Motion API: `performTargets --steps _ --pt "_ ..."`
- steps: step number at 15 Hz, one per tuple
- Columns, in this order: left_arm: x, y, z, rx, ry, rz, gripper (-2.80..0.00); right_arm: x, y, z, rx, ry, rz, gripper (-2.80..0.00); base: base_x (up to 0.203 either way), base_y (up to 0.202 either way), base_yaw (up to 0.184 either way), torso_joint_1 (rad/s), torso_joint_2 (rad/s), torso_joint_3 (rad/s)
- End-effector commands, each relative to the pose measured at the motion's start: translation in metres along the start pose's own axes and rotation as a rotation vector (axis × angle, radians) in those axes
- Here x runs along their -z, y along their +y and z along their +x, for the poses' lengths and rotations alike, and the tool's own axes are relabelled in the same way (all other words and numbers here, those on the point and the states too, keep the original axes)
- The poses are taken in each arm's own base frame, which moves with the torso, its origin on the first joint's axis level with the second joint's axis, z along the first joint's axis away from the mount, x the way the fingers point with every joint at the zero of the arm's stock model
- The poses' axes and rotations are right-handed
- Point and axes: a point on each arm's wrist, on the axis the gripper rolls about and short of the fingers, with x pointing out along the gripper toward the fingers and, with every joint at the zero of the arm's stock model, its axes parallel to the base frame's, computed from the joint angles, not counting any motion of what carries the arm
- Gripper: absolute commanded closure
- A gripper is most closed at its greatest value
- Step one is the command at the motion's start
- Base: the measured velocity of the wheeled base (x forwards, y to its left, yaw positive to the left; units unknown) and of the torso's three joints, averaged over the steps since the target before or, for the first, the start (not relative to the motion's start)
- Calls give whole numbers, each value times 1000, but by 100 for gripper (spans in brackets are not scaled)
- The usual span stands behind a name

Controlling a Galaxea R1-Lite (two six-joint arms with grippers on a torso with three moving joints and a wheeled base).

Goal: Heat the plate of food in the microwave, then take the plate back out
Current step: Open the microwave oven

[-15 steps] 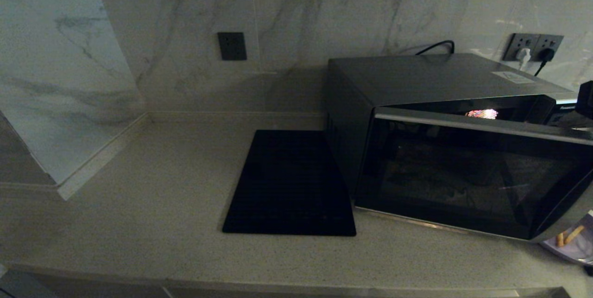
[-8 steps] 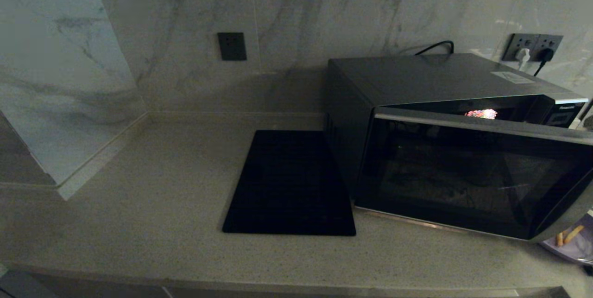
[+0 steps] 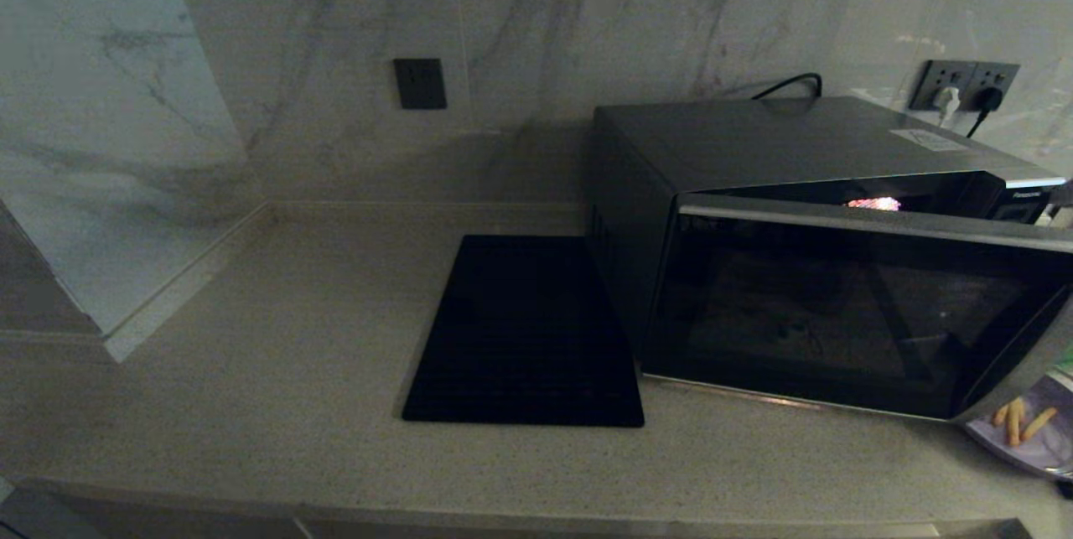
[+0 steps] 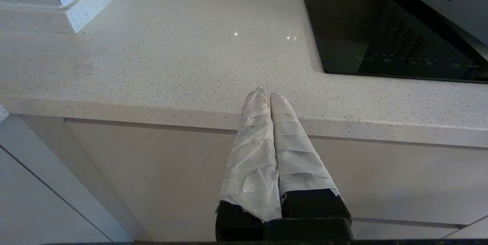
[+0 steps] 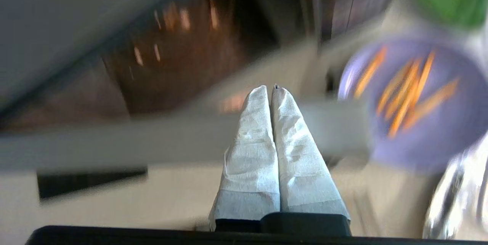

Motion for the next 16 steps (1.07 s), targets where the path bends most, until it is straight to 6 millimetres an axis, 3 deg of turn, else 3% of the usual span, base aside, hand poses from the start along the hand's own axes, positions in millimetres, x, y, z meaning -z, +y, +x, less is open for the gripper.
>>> performTargets --steps 1,4,10,16 --pt "0 0 0 0 -2 0 0 -6 -5 -3 3 -36 8 0 0 0 0 0 0 0" --pt "0 0 0 0 -2 0 0 -8 -12 2 18 -37 -11 0 0 0 0 0 0 0" --pt "0 0 0 0 -2 0 0 -17 -31 49 32 -23 -67 0 0 0 0 0 0 0" --pt "0 0 0 0 -2 0 0 -10 -32 54 -70 54 -186 0 0 0 0 0 0 0"
